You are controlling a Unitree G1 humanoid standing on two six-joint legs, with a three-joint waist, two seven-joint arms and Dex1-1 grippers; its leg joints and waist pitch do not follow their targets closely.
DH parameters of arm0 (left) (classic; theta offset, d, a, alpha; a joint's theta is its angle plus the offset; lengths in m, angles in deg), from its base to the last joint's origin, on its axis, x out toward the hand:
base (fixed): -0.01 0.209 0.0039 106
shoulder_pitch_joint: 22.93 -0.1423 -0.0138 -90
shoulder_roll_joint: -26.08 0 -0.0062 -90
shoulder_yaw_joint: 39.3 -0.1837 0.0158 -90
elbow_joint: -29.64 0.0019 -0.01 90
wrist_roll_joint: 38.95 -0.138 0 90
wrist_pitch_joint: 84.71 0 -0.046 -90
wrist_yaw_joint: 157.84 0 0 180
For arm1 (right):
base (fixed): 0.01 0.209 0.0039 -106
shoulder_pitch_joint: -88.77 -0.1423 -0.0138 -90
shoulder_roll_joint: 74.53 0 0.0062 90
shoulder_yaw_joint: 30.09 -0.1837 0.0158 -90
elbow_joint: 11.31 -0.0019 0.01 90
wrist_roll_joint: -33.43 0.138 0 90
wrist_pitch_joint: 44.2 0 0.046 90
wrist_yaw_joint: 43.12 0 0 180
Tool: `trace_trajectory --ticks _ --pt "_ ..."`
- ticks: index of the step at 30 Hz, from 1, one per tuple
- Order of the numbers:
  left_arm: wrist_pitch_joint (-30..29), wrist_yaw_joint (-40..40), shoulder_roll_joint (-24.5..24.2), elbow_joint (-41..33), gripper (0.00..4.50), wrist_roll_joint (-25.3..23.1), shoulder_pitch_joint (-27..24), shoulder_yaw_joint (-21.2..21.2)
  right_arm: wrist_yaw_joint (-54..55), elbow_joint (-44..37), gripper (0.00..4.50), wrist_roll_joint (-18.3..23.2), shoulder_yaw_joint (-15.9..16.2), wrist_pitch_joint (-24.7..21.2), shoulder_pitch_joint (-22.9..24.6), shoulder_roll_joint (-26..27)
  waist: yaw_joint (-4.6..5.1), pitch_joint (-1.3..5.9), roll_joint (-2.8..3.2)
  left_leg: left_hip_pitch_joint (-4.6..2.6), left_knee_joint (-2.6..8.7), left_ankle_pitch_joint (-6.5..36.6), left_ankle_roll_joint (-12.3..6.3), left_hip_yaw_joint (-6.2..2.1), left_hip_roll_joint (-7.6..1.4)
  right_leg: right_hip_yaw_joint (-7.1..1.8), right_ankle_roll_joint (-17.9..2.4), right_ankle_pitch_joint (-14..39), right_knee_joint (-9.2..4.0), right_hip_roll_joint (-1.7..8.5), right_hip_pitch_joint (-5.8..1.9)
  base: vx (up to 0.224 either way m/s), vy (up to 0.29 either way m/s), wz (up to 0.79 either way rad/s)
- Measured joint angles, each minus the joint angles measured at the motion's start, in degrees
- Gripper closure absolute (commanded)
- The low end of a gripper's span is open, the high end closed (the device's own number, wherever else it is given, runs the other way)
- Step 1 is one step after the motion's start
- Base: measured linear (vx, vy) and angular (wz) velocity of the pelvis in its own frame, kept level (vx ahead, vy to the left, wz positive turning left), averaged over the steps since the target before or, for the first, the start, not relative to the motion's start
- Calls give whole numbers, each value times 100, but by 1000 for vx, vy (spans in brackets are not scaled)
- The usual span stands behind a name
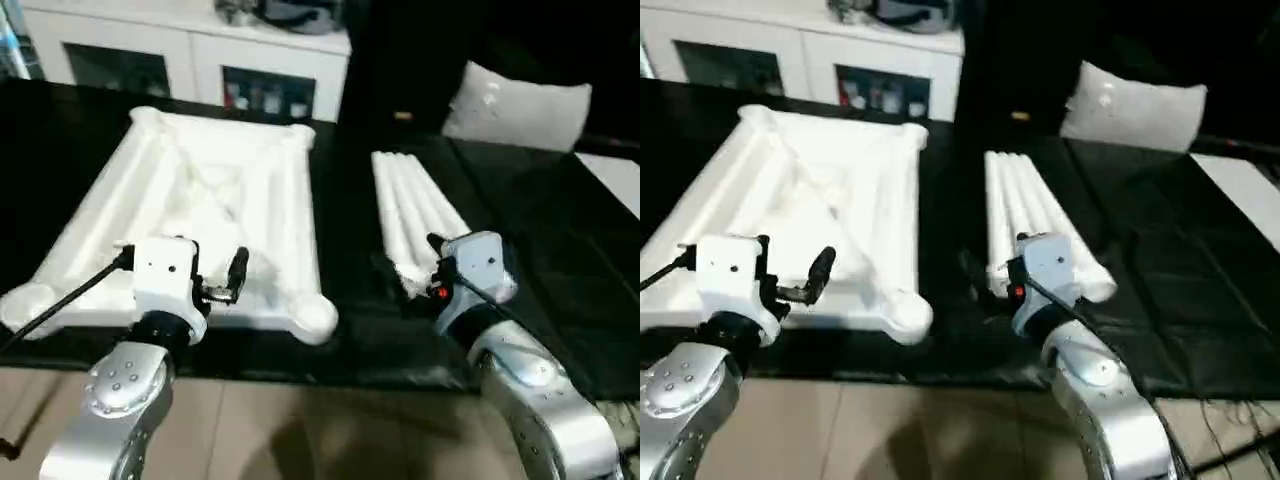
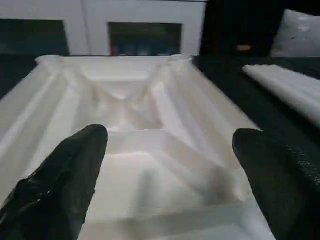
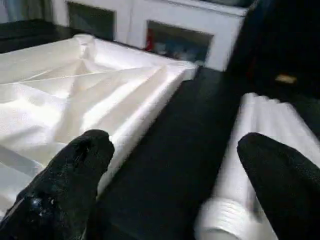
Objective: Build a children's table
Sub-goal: Move to table
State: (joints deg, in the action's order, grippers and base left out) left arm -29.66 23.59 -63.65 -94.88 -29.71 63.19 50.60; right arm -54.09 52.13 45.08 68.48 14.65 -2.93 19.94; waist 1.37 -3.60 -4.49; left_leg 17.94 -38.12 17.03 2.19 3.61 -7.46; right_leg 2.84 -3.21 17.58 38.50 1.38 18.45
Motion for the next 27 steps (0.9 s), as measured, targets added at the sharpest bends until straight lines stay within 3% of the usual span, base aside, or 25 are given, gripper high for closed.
trace_trajectory --ticks 2,3,4,5,6,7,8,9,10,11,12,13,14,15,16,17,18,19,20,21,22,23,24,25,27 --pt "12 23 -5 4 1 0 4 27 -84 -69 0 1 50 10 1 -56 89 9 13 -83 64 20 -58 4 4 98 71 4 272 30 107 130 84 1" --pt "31 56 8 5 1 2 9 16 -128 -100 0 -1 86 16 6 -74 150 24 -4 -124 105 30 -82 28 26 123 97 -13 235 74 187 111 66 -3" --pt "35 94 10 14 1 2 11 -2 -161 -140 0 0 108 19 35 -83 178 53 -64 -147 137 40 -86 78 81 107 135 -46 148 151 260 114 18 -2" --pt "37 122 9 22 1 2 17 -31 -180 -166 0 0 116 22 67 -86 216 92 -135 -176 162 61 -89 143 167 71 109 -95 -118 249 255 107 -33 1" --pt "46 158 25 86 1 1 57 -69 -184 -174 0 -3 103 31 118 -120 176 131 -265 -191 120 133 -101 206 253 -65 412 -334 -163 323 172 107 -33 1" --pt "45 188 90 119 1 7 75 -177 -181 -140 0 -11 78 30 178 -164 108 130 -202 -205 45 209 -248 208 233 -78 399 -297 -187 288 125 117 -51 1" --pt "47 226 98 121 1 11 115 -284 -182 -91 0 -27 69 32 184 -180 26 118 -145 -115 -190 241 -364 166 197 -78 377 -285 -231 249 74 142 -34 -7" --pt "69 260 91 120 1 10 150 -317 -184 -7 0 -42 68 34 178 -195 -88 111 -109 49 -454 226 -338 131 161 -75 335 -285 -298 212 -13 142 -34 -7" --pt "109 275 65 120 1 5 156 -306 -188 -5 0 -63 73 44 175 -195 -164 102 -76 159 -435 194 -283 122 114 -46 315 -272 -345 187 -90 133 -15 -7" --pt "135 289 38 117 1 6 155 -289 -196 -10 0 -78 77 61 143 -195 -215 95 -12 229 -217 139 -219 131 27 3 298 -233 -362 142 -157 132 18 0" --pt "150 320 28 118 1 10 142 -262 -196 -15 0 -82 79 83 108 -186 -232 81 156 245 -21 -180 -8 118 -128 103 308 -157 -339 48 -226 132 18 0" --pt "150 333 -11 128 1 9 91 -216 -202 15 0 -82 132 82 113 -79 -227 70 180 171 -25 -119 -35 96 -111 117 263 -94 -328 49 -239 174 70 1" --pt "154 338 -41 135 1 5 60 -154 -217 5 0 -75 224 84 54 -40 -173 79 114 118 30 -95 -74 74 -51 97 57 34 -112 77 -185 193 69 6" --pt "153 348 -98 176 1 4 61 -79 -224 -26 0 -77 263 90 7 -45 -117 97 80 69 49 -53 -95 73 -26 107 87 89 249 94 -5 193 69 6" --pt "154 395 -104 175 1 8 62 -74 -224 -28 0 -80 255 104 5 -76 -78 106 68 30 54 -17 -104 80 -21 114 144 89 391 97 115 162 35 6" --pt "154 470 -108 172 1 18 62 -98 -226 -26 0 -82 248 109 10 -115 -26 118 51 -5 60 17 -113 100 -12 110 217 59 425 117 245 136 18 3" --pt "154 570 -111 173 1 67 60 -135 -235 -25 0 -82 225 117 19 -149 16 138 -13 -55 83 50 -112 171 38 94 278 -30 334 182 412 136 18 3" --pt "155 635 -120 172 1 117 59 -185 -261 -25 0 -82 206 122 33 -190 32 150 -91 -102 112 72 -100 230 110 66 256 -101 77 253 464 116 -23 -1" --pt "159 766 -174 171 1 165 69 -256 -325 -19 0 -81 190 138 52 -299 15 196 -237 -100 102 113 -90 291 218 -66 337 -447 -135 329 409 95 -76 2" --pt "156 937 -191 176 1 229 70 -437 -420 37 0 -84 109 133 131 -485 -51 177 -198 -147 36 195 -170 286 208 -126 369 -431 -124 291 363 95 -76 2" --pt "158 1113 -263 158 1 286 71 -588 -516 101 0 -86 61 117 164 -643 -123 157 -126 -122 -47 210 -354 234 191 -134 348 -426 -169 254 324 111 -68 -3" --pt "159 1276 -361 157 1 353 78 -657 -648 130 0 -78 35 85 178 -779 -159 163 -64 -57 -79 178 -368 174 173 -134 335 -414 -177 223 307 119 -34 -14" --pt "161 1432 -474 155 1 411 78 -647 -796 140 0 -60 34 32 179 -859 -203 169 13 1 -13 51 -75 111 130 -123 290 -406 -135 177 307 119 -34 -14" --pt "163 1499 -534 160 1 438 79 -619 -883 139 0 -35 34 14 184 -885 -205 178 57 9 22 47 98 97 104 -113 301 -407 -134 153 318 102 -14 -9" --pt "163 1896 -815 184 1 585 141 -555 -1315 12 0 186 113 -25 276 -1071 -183 166 63 50 29 51 129 103 94 -174 351 -447 -158 124 367 109 18 6"
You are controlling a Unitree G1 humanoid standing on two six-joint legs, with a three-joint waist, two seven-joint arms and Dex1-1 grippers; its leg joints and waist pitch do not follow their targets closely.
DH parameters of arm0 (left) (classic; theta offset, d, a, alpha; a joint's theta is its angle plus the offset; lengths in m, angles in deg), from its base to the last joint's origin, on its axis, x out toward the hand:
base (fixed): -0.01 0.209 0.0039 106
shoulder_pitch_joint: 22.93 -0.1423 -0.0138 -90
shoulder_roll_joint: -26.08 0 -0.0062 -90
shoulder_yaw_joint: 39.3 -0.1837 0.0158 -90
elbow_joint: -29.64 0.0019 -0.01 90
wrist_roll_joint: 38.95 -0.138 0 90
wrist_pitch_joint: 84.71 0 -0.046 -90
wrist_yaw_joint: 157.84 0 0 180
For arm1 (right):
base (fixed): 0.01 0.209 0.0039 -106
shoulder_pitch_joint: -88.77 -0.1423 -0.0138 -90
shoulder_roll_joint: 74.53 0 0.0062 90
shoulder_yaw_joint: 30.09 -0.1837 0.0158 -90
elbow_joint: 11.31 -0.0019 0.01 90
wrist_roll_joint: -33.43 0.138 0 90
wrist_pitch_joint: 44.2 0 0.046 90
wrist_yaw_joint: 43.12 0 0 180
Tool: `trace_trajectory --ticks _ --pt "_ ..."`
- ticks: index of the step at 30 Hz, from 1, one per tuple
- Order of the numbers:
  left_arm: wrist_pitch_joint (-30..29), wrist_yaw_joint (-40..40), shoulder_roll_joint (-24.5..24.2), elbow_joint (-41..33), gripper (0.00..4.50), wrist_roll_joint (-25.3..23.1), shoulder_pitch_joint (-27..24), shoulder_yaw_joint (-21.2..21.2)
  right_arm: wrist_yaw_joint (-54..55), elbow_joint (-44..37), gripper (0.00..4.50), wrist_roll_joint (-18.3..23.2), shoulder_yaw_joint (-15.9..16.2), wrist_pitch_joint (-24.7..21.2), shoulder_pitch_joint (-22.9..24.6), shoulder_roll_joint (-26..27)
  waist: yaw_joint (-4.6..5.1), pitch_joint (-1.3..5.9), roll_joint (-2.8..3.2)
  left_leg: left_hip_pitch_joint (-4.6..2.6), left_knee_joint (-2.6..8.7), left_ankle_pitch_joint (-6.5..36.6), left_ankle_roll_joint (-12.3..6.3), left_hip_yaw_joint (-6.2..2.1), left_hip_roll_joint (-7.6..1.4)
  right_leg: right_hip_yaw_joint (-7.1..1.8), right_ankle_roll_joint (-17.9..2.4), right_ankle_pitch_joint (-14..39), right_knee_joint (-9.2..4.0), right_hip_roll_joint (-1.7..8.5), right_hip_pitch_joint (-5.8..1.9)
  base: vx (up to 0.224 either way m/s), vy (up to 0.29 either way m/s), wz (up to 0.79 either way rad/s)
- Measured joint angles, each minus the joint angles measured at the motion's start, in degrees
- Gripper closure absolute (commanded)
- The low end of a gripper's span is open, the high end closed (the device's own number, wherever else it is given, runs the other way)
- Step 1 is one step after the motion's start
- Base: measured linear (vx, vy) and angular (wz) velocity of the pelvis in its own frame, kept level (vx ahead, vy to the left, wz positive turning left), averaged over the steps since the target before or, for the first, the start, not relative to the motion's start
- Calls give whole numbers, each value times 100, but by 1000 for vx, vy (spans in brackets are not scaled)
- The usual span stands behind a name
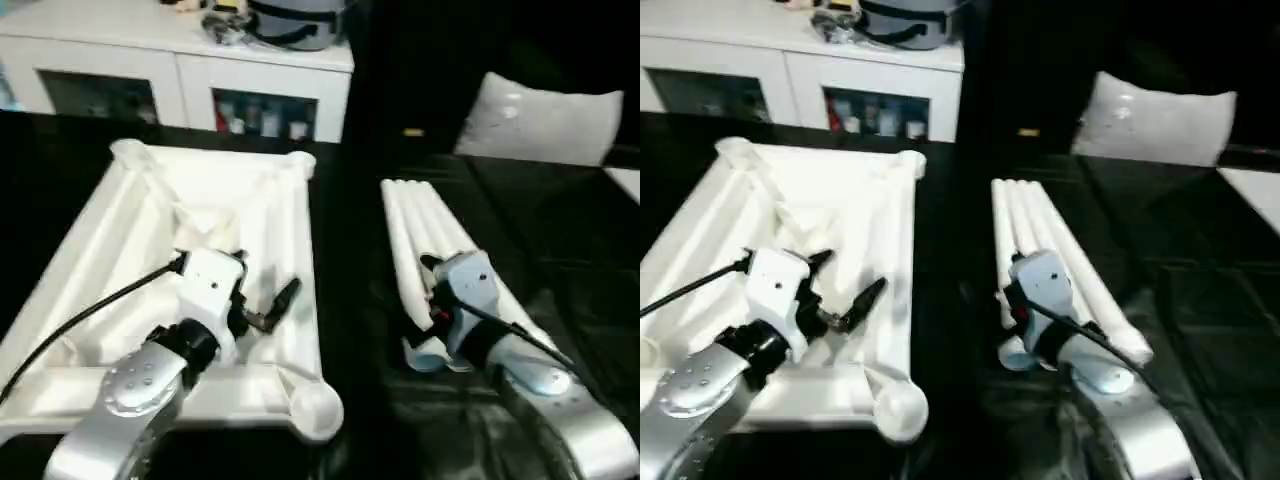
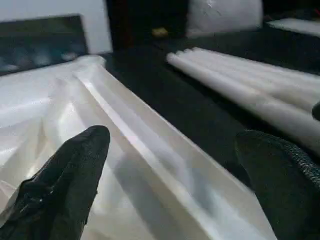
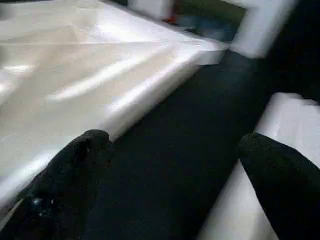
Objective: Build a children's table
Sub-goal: Move to table, then move table base
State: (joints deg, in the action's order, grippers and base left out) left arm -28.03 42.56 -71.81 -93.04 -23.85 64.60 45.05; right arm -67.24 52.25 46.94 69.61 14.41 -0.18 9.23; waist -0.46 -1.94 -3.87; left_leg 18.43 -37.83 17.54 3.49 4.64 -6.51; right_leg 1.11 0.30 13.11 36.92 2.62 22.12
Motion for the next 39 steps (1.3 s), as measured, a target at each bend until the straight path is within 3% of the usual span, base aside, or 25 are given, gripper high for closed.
trace_trajectory --ticks 2,4,6,10,15,21,24,32,34,37,39 --pt "0 226 -122 26 28 83 0 64 -203 -40 0 114 -9 -54 76 -128 5 -11 17 -5 2 -1 1 10 -1 -42 3 -2 -27 -17 -23 34 14 7" --pt "127 749 -426 43 34 219 4 36 -482 -114 0 267 -18 -60 174 -359 7 -51 76 2 14 -1 6 19 -22 -37 -36 9 -71 -20 -63 -29 3 0" --pt "284 1251 -721 53 52 338 7 25 -735 -188 0 372 -47 -59 284 -584 27 -100 151 -47 48 15 27 51 -38 -39 -54 -5 -87 -13 -105 -72 -3 0" --pt "318 2523 -1588 155 85 681 66 -176 -1230 -249 0 440 -79 -47 346 -987 70 -131 217 -62 72 -32 17 113 -102 -24 -80 -22 -76 -20 -110 -13 -4 1" --pt "166 3312 -2120 270 122 722 100 -470 -1510 -249 0 487 -61 -6 348 -1141 63 -135 226 -54 124 -109 40 186 -160 -11 -108 -40 -66 -27 -79 0 0 0" --pt "340 3834 -2675 460 165 449 191 -830 -1708 -261 0 358 211 104 383 -1360 59 -135 225 -39 127 -114 46 203 -173 -8 -111 -41 -68 -28 -65 0 0 0" --pt "492 3939 -2754 532 207 239 175 -843 -1748 -272 0 280 259 105 393 -1359 58 -134 222 -31 127 -115 45 207 -173 -9 -111 -41 -71 -26 -59 0 0 0" --pt "603 3934 -2849 649 260 -1 204 -979 -1852 -321 0 215 486 68 392 -1457 54 -133 217 -32 129 -114 46 209 -176 -9 -111 -42 -71 -27 -59 0 0 0" --pt "607 3949 -2849 653 295 -36 204 -1039 -1953 -375 0 237 511 34 394 -1517 49 -133 218 -32 129 -114 46 210 -176 -9 -111 -42 -71 -26 -59 0 0 0" --pt "652 3952 -2857 653 300 -190 204 -1113 -2137 -495 0 326 562 36 414 -1614 38 -132 216 -32 129 -115 45 210 -178 -8 -111 -41 -72 -27 -59 0 0 0" --pt "752 3928 -2862 656 338 -342 207 -1182 -2268 -500 0 410 588 36 485 -1711 30 -132 214 -31 129 -115 45 211 -177 -9 -111 -41 -73 -27 -59 0 0 0"
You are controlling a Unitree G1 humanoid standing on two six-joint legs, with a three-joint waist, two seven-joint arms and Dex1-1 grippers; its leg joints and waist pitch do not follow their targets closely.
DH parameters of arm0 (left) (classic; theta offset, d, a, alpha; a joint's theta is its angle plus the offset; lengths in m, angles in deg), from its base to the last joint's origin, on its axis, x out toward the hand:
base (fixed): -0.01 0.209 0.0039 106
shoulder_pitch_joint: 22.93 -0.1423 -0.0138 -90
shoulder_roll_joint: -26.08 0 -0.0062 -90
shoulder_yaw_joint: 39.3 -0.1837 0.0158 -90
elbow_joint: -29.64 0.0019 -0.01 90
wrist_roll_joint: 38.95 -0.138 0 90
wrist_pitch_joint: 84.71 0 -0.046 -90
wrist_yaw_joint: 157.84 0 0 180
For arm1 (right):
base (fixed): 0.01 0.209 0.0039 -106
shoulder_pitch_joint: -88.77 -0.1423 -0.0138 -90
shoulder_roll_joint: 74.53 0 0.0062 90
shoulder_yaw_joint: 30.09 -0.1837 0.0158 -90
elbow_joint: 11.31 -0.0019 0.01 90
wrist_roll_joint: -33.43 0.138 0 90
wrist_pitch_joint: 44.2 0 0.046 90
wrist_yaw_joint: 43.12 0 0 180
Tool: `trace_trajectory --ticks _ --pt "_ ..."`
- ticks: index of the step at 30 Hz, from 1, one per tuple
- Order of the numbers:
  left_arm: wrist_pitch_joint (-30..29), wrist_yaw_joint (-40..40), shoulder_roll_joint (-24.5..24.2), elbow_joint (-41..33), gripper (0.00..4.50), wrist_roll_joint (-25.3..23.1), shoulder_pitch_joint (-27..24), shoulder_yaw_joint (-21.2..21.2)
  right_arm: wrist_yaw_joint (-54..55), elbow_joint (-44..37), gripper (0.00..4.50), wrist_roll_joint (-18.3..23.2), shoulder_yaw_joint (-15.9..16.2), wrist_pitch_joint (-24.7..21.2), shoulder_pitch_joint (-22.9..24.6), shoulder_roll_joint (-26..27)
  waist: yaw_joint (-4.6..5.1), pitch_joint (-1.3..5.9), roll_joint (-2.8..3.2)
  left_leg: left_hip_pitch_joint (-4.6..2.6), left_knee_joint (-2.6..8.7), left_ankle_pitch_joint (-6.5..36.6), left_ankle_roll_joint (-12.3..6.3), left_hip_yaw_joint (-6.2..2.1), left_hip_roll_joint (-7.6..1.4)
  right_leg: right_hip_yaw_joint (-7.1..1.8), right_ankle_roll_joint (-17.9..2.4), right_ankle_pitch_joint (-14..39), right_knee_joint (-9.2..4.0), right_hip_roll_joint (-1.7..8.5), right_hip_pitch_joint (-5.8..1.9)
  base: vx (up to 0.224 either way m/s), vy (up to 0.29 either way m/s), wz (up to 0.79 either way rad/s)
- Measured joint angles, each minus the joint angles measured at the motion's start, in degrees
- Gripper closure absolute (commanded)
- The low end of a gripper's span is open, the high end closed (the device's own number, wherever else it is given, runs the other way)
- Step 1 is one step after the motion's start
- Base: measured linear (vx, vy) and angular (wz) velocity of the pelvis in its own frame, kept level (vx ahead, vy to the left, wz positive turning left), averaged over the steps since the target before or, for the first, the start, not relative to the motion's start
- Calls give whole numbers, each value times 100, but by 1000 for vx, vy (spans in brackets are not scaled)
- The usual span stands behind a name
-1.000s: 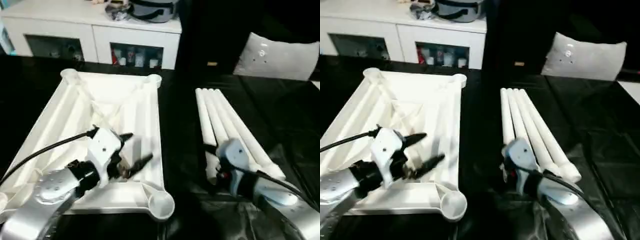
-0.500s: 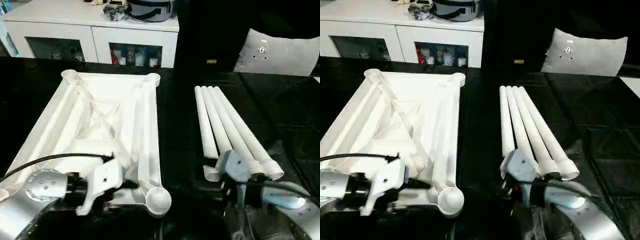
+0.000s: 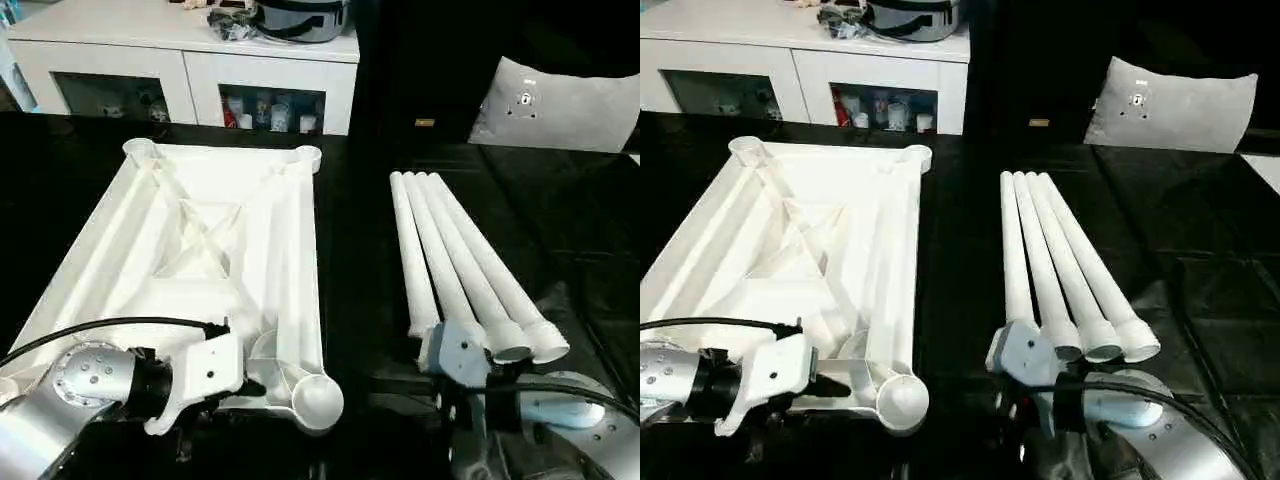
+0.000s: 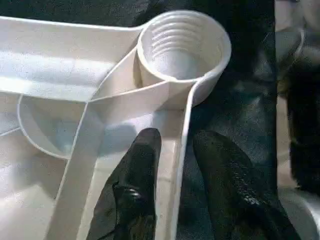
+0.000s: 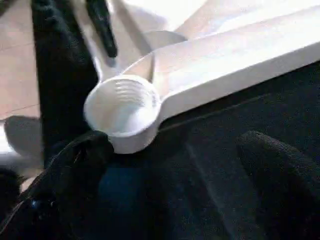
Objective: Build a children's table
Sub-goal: Move table base
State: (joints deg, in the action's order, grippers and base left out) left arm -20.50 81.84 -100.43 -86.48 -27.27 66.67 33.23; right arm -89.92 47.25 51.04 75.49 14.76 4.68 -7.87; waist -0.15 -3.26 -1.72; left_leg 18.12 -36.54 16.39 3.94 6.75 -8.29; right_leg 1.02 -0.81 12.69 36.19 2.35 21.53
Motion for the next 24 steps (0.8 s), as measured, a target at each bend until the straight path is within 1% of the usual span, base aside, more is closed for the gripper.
trace_trajectory --ticks 2,6,8,9,10,13,14,16,18,20,21,24 --pt "102 -51 -1 46 338 -171 10 -100 -126 -3 0 63 32 -2 35 -48 -1 0 0 0 0 0 0 1 0 0 0 0 -1 0 0 0 0 0" --pt "218 -104 0 136 381 -376 54 -184 -250 -112 0 103 35 -2 35 -106 -1 1 -2 -1 0 0 1 1 -1 0 0 0 0 0 0 0 0 0" --pt "233 -101 10 137 385 -412 86 -240 -253 -123 0 110 36 -1 34 -117 -3 1 -3 -1 0 0 1 2 -1 0 0 0 0 1 -1 0 0 0" --pt "231 -104 40 142 406 -427 100 -254 -253 -123 0 119 36 -1 34 -117 -6 1 -3 -1 0 -1 1 2 -1 0 -1 0 0 1 -1 0 0 0" --pt "229 -104 58 148 418 -436 102 -254 -253 -123 0 135 38 -1 34 -117 -8 2 -4 -1 0 -1 1 3 -1 0 -1 0 0 2 -1 0 0 0" --pt "233 -102 169 197 427 -451 128 -262 -254 -123 0 160 43 -1 26 -112 -6 2 -4 -1 0 -1 1 4 -1 0 -1 -1 0 3 -1 0 0 0" --pt "221 -104 214 218 444 -439 149 -263 -254 -123 0 167 43 -1 24 -110 -4 2 -5 -1 0 -1 1 4 -2 0 -1 -1 0 2 -1 0 0 0" --pt "106 -138 417 301 444 -405 247 -266 -250 -121 0 175 42 -1 22 -88 13 1 -7 1 0 -1 2 9 -3 -1 -1 -1 0 2 3 0 0 0" --pt "75 -155 488 397 444 -385 322 -275 -237 -114 0 181 36 0 21 -79 61 3 -10 5 0 -13 -18 10 -7 0 -2 -1 1 -1 9 0 0 0" --pt "90 -192 611 574 444 -414 486 -329 -169 -80 0 181 -9 -1 8 -20 63 2 -9 8 2 -18 -25 11 -6 0 -2 -2 2 0 13 0 0 0" --pt "126 -204 760 764 444 -476 667 -395 -51 -13 0 191 -89 -7 -42 91 54 2 -8 7 2 -21 -22 11 -6 0 -6 -4 2 0 13 0 0 0" --pt "203 -285 1022 1106 444 -584 961 -508 232 71 0 205 -339 -93 -186 249 33 2 -8 8 2 -23 -17 13 -6 0 -14 -9 2 1 14 0 0 0"
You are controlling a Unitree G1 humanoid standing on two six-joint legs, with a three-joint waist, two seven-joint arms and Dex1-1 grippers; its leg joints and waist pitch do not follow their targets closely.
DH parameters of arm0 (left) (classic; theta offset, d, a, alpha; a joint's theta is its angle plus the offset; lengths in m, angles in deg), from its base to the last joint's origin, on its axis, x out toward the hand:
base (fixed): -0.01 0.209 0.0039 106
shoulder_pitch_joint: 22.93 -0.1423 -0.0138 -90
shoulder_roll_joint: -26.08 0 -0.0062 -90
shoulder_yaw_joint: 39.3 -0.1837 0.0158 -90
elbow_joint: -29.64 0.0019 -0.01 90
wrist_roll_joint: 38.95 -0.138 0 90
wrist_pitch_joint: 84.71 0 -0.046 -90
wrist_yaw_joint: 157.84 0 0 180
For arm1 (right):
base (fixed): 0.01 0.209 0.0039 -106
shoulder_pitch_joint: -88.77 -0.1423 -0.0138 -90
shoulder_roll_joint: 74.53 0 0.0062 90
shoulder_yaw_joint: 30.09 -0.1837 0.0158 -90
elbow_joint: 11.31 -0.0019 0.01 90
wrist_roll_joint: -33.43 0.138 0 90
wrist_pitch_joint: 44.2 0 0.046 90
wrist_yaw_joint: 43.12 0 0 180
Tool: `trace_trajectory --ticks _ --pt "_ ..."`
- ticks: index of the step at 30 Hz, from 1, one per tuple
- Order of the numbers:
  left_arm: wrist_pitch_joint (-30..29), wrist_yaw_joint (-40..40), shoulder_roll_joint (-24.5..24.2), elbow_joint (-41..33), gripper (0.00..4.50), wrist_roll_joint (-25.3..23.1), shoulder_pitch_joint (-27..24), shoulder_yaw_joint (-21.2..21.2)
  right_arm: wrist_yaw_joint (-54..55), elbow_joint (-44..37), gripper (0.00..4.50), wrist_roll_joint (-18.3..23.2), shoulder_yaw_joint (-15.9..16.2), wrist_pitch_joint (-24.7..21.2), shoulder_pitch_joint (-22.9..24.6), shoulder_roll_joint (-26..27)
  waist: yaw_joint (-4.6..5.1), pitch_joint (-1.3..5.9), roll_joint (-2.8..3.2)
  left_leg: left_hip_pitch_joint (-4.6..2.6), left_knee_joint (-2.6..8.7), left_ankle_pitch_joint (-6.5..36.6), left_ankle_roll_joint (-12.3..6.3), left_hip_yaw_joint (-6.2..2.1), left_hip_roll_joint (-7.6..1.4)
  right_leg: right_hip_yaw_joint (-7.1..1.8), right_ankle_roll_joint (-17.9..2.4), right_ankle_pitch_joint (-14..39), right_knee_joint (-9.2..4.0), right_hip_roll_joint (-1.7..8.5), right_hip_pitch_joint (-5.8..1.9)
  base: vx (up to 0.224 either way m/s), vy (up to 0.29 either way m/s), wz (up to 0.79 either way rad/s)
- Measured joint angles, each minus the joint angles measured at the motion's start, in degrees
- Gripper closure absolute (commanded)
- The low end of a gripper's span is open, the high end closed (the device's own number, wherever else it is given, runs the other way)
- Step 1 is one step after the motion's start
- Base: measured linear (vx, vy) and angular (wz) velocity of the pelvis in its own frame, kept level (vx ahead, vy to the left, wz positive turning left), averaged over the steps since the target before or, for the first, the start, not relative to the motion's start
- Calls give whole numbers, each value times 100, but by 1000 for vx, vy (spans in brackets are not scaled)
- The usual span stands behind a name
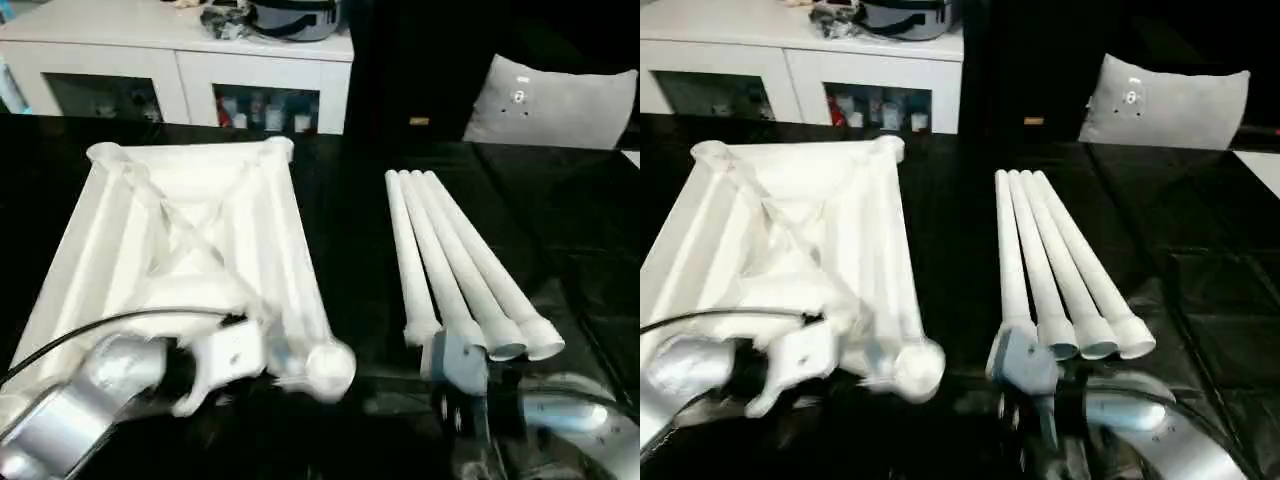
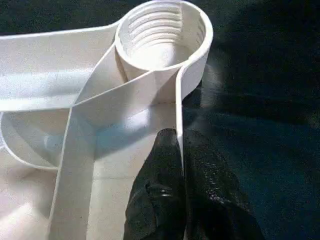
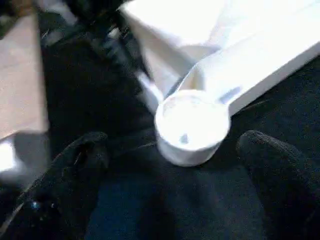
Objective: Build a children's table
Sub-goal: Move table base
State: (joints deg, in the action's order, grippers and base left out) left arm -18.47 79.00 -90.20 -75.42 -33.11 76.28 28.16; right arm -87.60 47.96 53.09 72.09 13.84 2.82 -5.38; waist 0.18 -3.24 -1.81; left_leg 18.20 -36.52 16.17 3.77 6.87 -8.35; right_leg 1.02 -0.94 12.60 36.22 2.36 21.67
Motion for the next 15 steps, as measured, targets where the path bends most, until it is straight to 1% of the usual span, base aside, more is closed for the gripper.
trace_trajectory --ticks 3,6,8,13,15 --pt "55 -19 312 325 444 -113 288 -124 343 90 0 1 -161 -170 -37 243 -47 0 0 3 0 -2 3 0 0 0 0 0 0 0 2 0 0 0" --pt "189 -23 446 546 444 -179 469 -224 636 117 0 -3 -196 -277 -54 417 -65 -2 4 9 3 -9 -3 0 0 0 0 0 0 0 7 0 0 0" --pt "280 -33 551 706 444 -241 579 -280 847 119 0 -4 -287 -393 -62 603 -72 -2 5 11 3 -10 -3 0 0 0 0 0 0 1 9 0 0 0" --pt "426 -249 949 1113 444 -514 887 -442 1390 148 0 -17 -383 -623 -236 1004 -104 -3 7 14 3 -23 10 3 1 0 2 -6 1 6 7 0 0 0" --pt "434 -332 1001 1166 444 -555 908 -448 1542 151 0 -30 -396 -684 -255 1081 -103 -3 7 14 4 -23 15 3 0 0 2 -9 1 5 7 0 0 0"
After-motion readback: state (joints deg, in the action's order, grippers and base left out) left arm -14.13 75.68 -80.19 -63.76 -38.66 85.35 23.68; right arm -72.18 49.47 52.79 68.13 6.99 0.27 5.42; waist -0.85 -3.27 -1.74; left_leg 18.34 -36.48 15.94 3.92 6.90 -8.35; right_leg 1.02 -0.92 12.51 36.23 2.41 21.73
